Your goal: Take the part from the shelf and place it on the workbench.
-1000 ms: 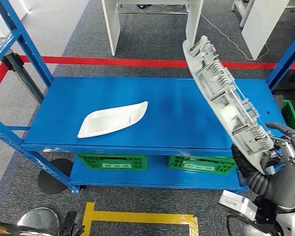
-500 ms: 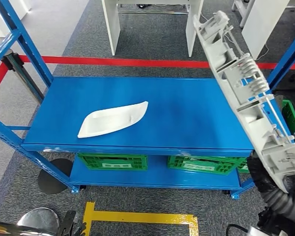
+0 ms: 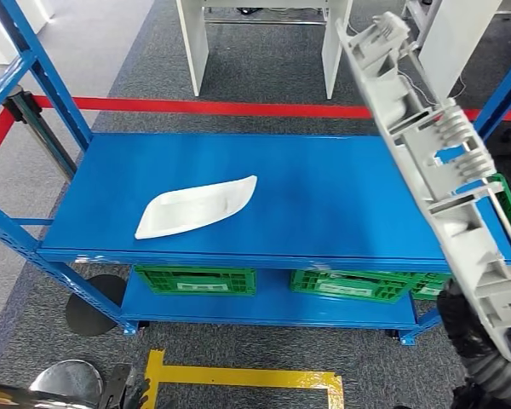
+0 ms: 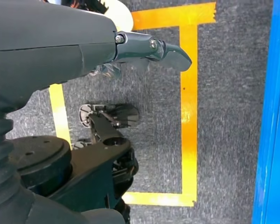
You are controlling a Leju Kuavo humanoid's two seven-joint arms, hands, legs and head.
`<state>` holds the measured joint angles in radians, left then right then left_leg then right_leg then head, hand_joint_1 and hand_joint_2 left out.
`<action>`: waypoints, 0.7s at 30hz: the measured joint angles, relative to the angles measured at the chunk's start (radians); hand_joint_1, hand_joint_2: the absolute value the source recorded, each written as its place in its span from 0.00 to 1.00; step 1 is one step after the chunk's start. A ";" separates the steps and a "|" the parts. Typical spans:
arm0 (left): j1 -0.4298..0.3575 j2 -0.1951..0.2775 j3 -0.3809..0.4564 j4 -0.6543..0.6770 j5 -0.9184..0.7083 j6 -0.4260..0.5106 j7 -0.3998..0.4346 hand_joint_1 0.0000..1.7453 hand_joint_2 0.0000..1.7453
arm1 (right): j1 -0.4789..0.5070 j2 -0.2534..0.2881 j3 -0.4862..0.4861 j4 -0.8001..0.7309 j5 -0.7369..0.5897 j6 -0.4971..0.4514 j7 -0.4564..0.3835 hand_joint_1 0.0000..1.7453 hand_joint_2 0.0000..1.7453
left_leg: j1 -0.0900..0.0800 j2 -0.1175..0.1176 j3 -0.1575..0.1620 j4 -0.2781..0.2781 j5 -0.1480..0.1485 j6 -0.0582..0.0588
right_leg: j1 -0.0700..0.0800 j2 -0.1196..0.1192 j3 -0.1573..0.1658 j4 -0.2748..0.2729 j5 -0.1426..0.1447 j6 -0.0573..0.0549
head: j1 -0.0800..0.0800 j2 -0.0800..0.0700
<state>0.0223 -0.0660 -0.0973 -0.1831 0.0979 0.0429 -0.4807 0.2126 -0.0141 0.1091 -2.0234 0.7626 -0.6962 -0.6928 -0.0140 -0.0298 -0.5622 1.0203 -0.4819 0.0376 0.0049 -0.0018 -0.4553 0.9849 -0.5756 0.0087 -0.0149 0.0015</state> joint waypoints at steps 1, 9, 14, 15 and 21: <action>0.000 0.000 0.000 0.000 -0.003 -0.002 -0.002 0.00 1.00 | 0.004 0.000 0.000 -0.004 -0.006 0.000 0.000 1.00 1.00 | 0.000 0.000 0.000 0.000 0.000 0.000 | 0.000 0.000 0.000 0.000 0.000 0.000 | 0.000 0.000; -0.002 -0.009 -0.003 0.000 -0.010 -0.002 -0.016 0.00 0.00 | 0.024 -0.009 0.000 -0.020 -0.030 0.000 0.000 1.00 1.00 | 0.000 0.000 0.000 0.000 0.000 0.000 | 0.000 0.000 0.000 0.000 0.000 0.000 | 0.000 0.000; -0.002 -0.013 -0.003 0.000 -0.011 0.020 -0.018 0.00 0.00 | 0.033 -0.011 0.000 -0.028 -0.030 0.000 0.000 1.00 1.00 | 0.000 0.000 0.000 0.000 0.000 0.000 | 0.000 0.000 0.000 0.000 0.000 0.000 | 0.000 0.000; -0.003 -0.013 -0.003 0.000 -0.011 0.022 -0.018 0.00 0.00 | 0.034 -0.012 0.000 -0.029 -0.030 0.000 0.000 1.00 1.00 | 0.000 0.000 0.000 0.000 0.000 0.000 | 0.000 0.000 0.000 0.000 0.000 0.000 | 0.000 0.000; -0.004 -0.015 -0.003 0.000 -0.012 0.026 -0.019 0.00 0.00 | 0.035 -0.012 0.000 -0.033 -0.032 0.000 0.000 1.00 1.00 | 0.000 0.000 0.000 0.000 0.000 0.000 | 0.000 0.000 0.000 0.000 0.000 0.000 | 0.000 0.000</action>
<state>0.0180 -0.0811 -0.1007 -0.1831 0.0863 0.0685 -0.4997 0.2477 -0.0260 0.1087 -2.0563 0.7309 -0.6962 -0.6928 -0.0139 -0.0296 -0.5621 1.0203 -0.4819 0.0376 0.0049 -0.0015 -0.4555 0.9849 -0.5756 0.0087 -0.0148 0.0015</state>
